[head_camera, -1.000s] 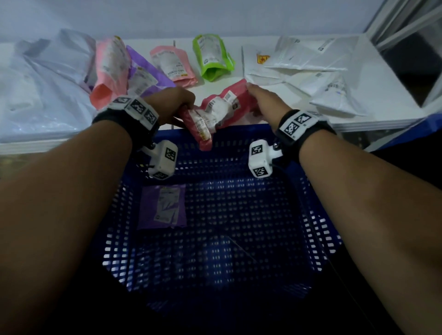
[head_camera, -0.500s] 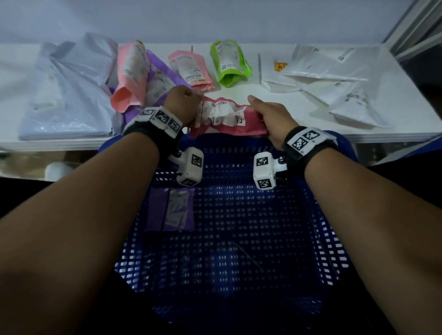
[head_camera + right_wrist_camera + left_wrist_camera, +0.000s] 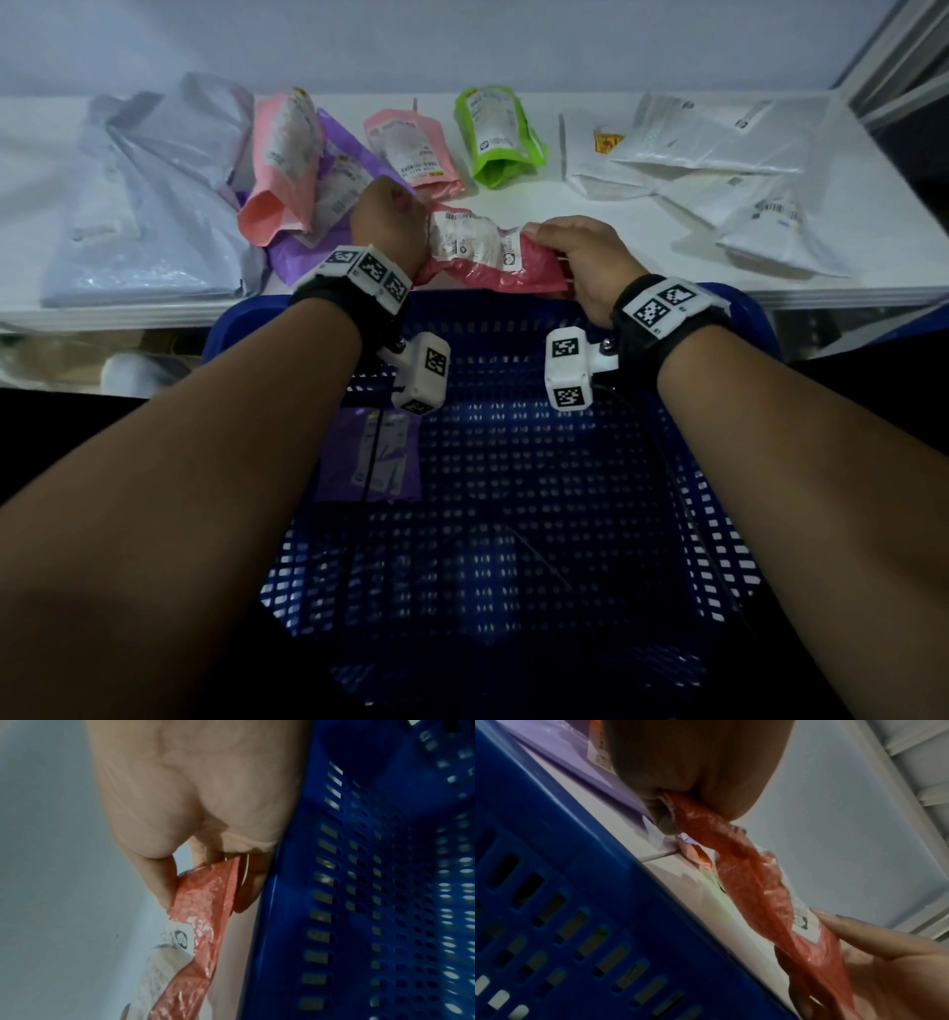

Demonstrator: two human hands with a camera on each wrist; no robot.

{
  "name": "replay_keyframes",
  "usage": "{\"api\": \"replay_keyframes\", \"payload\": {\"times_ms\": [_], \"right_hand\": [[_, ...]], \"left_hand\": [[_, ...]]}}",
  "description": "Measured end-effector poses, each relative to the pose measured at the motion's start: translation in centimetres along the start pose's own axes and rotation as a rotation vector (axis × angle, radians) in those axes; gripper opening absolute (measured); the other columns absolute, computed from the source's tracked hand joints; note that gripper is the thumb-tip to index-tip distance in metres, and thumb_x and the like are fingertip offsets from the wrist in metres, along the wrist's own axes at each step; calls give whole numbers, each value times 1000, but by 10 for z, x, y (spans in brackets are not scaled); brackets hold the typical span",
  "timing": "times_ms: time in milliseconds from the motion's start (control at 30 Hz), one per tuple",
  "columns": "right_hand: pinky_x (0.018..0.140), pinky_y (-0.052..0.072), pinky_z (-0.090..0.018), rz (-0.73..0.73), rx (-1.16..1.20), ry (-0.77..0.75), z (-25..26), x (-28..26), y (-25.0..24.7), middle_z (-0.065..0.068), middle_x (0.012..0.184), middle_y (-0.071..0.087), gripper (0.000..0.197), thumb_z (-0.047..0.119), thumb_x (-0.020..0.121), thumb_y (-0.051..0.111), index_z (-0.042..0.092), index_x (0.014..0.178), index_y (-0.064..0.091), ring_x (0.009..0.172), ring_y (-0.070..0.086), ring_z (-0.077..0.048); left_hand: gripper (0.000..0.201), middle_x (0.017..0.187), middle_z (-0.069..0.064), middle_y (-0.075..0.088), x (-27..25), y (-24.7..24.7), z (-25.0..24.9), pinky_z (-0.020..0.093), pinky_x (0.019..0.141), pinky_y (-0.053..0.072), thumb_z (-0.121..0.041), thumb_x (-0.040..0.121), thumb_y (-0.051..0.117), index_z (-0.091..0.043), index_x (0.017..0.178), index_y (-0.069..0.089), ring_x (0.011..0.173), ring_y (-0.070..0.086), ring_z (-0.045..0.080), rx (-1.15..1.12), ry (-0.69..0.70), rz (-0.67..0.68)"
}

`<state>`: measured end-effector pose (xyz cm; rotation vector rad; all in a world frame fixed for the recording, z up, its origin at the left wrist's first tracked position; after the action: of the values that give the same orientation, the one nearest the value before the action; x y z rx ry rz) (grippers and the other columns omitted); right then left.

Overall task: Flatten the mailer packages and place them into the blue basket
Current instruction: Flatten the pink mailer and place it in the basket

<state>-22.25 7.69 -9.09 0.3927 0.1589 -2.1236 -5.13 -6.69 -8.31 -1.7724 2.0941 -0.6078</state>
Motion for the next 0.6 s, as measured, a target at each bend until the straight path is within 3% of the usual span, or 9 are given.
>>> {"api": "replay_keyframes", "payload": {"times_ms": [67,133,200,300,367,433,533,600], "right_hand": [[80,58,-37,-71,-8,-13,1,5,-2,-8,90,70,27,18,77,83,12,96,65,81,68,-21],[88,58,-41,-104,-6,-22,4,6,-3,-9,97,71,33,18,74,84,13,100,64,89,70,-23],[84,59,-38,-119,0,-34,6,5,-3,-10,100,71,34,15,76,82,13,104,63,86,71,-21],[75,61,-34,-133,-7,-58,8,5,-1,-12,100,72,37,11,80,80,12,112,61,77,73,-20],[79,61,-38,-157,-44,-70,8,6,1,-14,105,71,38,12,79,80,14,112,61,84,74,-25],[85,60,-45,-181,-76,-90,11,5,5,-15,107,70,39,17,73,81,19,107,61,91,73,-29],[85,59,-50,-212,-85,-120,13,8,10,-13,106,70,45,26,67,77,24,108,60,92,72,-29],[83,60,-48,-225,-45,-113,12,12,12,-11,106,71,43,26,75,71,25,116,57,90,73,-26]], "left_hand": [[17,80,8,52,-1,-1,-3,25,61,29,-18,92,57,-9,80,48,74,48,22,66,46,-34],[16,83,10,53,1,0,1,22,59,23,-15,94,54,-6,83,48,76,47,22,113,71,-76],[15,84,11,54,6,5,7,23,61,24,-15,96,51,-3,87,52,80,53,26,143,84,-67],[20,97,16,63,6,10,11,29,67,31,-17,99,48,1,107,55,88,59,30,197,114,-35],[22,99,13,60,3,15,14,30,69,33,-14,98,48,-4,118,51,84,55,27,202,113,-8],[29,110,13,58,0,22,18,28,73,35,-6,94,52,-6,123,48,90,55,25,162,150,1],[35,125,18,53,-2,28,17,28,84,40,2,86,56,-4,121,56,108,55,31,196,393,-21],[18,111,15,62,-7,30,13,37,85,45,-9,88,57,-6,104,65,100,59,33,334,616,-49]]}}
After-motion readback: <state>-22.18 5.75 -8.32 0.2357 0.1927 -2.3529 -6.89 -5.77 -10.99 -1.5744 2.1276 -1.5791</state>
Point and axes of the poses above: each hand's wrist, its own x-axis towards the middle knuckle, its own y-axis out of the palm, z = x × y, the point moved 3 cm from there along x, towards the middle knuckle
